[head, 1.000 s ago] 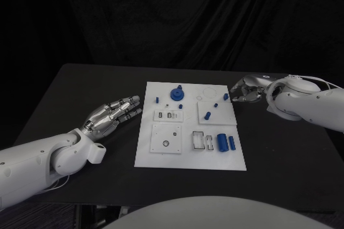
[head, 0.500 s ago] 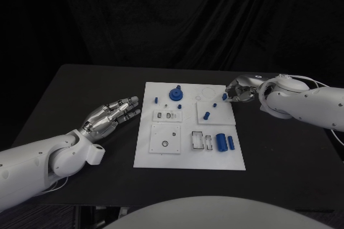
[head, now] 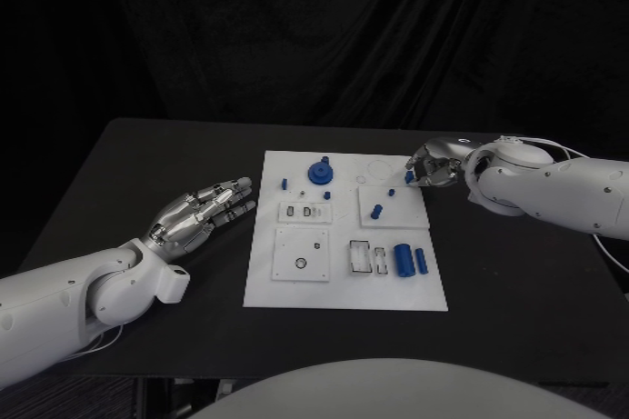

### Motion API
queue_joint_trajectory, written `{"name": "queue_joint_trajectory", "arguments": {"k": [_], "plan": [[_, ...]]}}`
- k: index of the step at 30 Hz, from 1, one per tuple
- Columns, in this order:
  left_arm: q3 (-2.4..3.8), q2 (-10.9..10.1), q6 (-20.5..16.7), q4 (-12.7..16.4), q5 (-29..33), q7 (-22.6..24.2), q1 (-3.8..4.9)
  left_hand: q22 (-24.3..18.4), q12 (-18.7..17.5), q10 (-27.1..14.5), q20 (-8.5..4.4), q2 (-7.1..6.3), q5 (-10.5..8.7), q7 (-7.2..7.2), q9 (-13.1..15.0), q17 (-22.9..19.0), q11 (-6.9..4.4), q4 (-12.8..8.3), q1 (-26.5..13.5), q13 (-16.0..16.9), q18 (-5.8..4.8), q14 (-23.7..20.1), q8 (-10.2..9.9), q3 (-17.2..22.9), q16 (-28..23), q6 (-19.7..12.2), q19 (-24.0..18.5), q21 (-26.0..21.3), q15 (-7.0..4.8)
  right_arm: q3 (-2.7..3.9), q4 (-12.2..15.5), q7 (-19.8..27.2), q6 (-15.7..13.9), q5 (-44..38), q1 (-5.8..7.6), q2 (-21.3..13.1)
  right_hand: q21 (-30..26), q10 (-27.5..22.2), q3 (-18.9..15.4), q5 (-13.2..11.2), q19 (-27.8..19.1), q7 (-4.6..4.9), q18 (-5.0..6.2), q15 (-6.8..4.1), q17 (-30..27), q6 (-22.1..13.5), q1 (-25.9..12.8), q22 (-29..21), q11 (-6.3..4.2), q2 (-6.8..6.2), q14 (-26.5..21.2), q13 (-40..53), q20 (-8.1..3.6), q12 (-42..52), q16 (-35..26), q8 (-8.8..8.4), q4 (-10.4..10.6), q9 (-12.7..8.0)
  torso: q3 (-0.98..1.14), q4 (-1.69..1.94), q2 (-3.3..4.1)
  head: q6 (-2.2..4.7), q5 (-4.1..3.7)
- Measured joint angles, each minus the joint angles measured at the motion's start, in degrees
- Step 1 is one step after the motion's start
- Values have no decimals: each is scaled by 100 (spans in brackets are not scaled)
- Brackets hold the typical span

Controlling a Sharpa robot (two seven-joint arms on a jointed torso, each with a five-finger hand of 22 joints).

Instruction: Assemble the parts on the task board

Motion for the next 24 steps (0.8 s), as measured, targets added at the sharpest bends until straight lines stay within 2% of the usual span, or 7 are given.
{"name": "queue_joint_trajectory", "arguments": {"k": [9,16,18,24], "plan": [[-1,0,20,0,0,0,-7,0,0,0,0,0,-22,0,0,0,0,10,0,0,0,0,0,10,0,0,0,0,0,2,-89,-21,17,1,-23,75,-109,-33,-16,23,-21,20,-1,12,-45,-20,63,2,9,-11,-12,-45,18,-44,-66,0,-16,-13,-2,0,-1,0,6],[0,-1,34,0,0,0,-11,0,0,0,0,0,-22,0,0,0,0,16,0,0,0,0,0,16,0,0,0,0,0,4,-134,-46,43,1,-29,122,-162,-62,-7,47,-38,20,-1,0,-66,-20,108,-7,21,34,-40,-77,1,-107,-121,0,-55,-25,-2,2,3,0,-2],[0,-1,38,4,0,0,-13,0,0,0,0,0,-22,0,0,0,0,16,0,0,0,0,0,16,0,0,0,0,0,4,-139,-55,48,2,-32,131,-227,-122,9,110,-59,-12,-1,0,-87,-76,180,-21,1,22,-40,-106,21,-151,-154,0,-92,-40,-1,3,3,0,-2],[0,0,52,10,0,0,-17,0,0,-14,0,0,-22,0,0,0,28,16,0,0,0,0,0,16,0,0,0,0,0,5,-156,-80,51,2,-37,143,-240,-123,40,192,-59,-11,-1,0,-75,-113,255,-21,0,70,-40,-84,21,-151,-154,0,-150,-54,1,4,3,0,4]]}}
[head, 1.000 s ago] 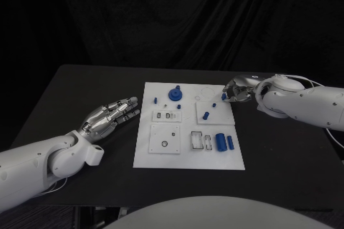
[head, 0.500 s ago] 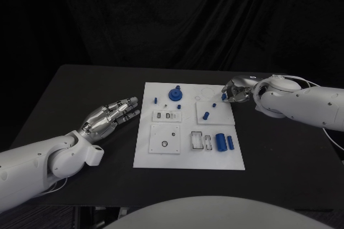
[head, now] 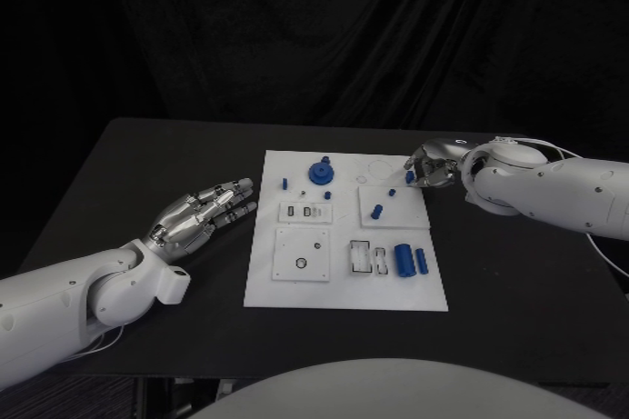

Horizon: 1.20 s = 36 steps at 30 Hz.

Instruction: Assemble the parts on the task board

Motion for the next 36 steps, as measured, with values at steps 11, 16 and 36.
{"name": "queue_joint_trajectory", "arguments": {"k": [11,16,36], "plan": [[-1,-10,23,-2,0,0,-4,0,0,8,0,0,0,0,0,0,8,0,0,0,0,0,0,0,0,0,0,0,0,1,-54,-23,6,0,-7,62,-23,0,16,9,0,0,0,0,8,84,34,0,0,-24,0,17,0,25,0,61,-16,32,0,-2,0,0,8],[0,-16,33,-1,0,0,-8,0,0,8,0,-23,0,0,0,0,8,0,-23,0,0,0,0,0,0,0,0,0,0,2,-101,-27,11,0,-17,106,-46,0,16,9,0,10,0,0,11,178,33,0,0,-24,0,22,0,25,1,117,-16,60,1,-4,0,0,21],[0,-51,68,9,0,0,-32,0,0,8,0,-1,0,0,0,0,7,0,-46,0,-1,0,0,0,0,0,0,0,0,18,-233,-19,-73,2,-101,197,-157,22,24,8,42,-9,-1,0,45,728,161,17,-22,104,0,63,-41,70,4,478,-88,458,2,4,-1,0,35]]}}
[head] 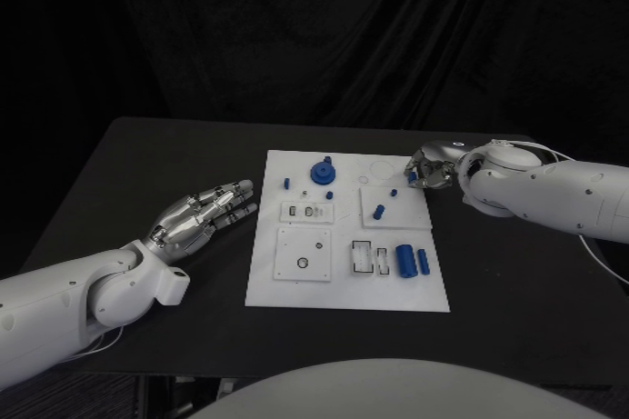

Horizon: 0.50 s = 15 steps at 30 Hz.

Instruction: Assemble the parts on the task board

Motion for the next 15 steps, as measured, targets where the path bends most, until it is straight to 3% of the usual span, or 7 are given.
{"name": "queue_joint_trajectory", "arguments": {"k": [7,15], "plan": [[-1,-17,2,13,0,0,-13,0,0,0,0,0,0,0,0,0,0,0,0,0,0,0,0,0,0,0,0,0,0,-10,75,64,-265,1,-23,-66,0,73,40,69,51,-4,0,-21,45,230,93,9,10,91,22,93,-10,130,0,163,-103,180,-1,-5,0,0,26],[-1,-34,1,19,0,0,-18,0,0,0,0,0,0,0,0,0,0,0,0,0,0,0,0,0,0,0,0,0,0,-8,603,120,-579,2,45,-375,0,72,7,68,78,30,0,-21,48,400,116,8,10,83,22,94,5,130,0,283,-151,336,1,-11,-3,1,38]]}}
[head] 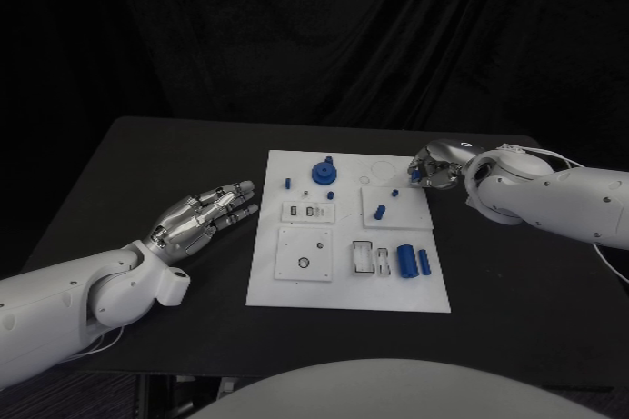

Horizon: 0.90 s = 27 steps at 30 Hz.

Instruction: Assemble the parts on the task board

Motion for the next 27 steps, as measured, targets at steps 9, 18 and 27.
{"name": "queue_joint_trajectory", "arguments": {"k": [9,18,27], "plan": [[1,24,-1,-27,0,0,-4,0,0,0,0,0,0,0,0,0,0,0,0,0,0,0,0,0,0,0,0,0,0,10,876,-6,-92,-12,395,-271,0,0,-16,-94,15,22,0,0,-9,104,21,-1,0,-7,0,-28,-15,0,0,61,-15,-1,-7,-4,-8,0,-14],[0,62,-1,-46,0,0,-7,0,0,0,0,0,0,21,0,0,0,0,0,0,0,0,0,0,0,21,0,0,0,3,1674,-28,38,-66,509,-133,-20,20,-32,-186,36,33,0,21,-17,118,21,-2,21,-7,20,-22,6,0,0,83,-31,-1,-16,3,-20,-1,-7],[0,83,-3,-47,0,0,-9,0,0,0,0,-23,0,21,0,0,0,0,-22,0,0,0,0,0,0,21,0,0,0,-9,1909,-91,387,-100,390,351,-87,40,-32,-208,36,49,0,21,-30,134,21,-2,41,-8,20,-17,6,0,-34,82,-31,-1,-21,9,-48,0,10]]}}
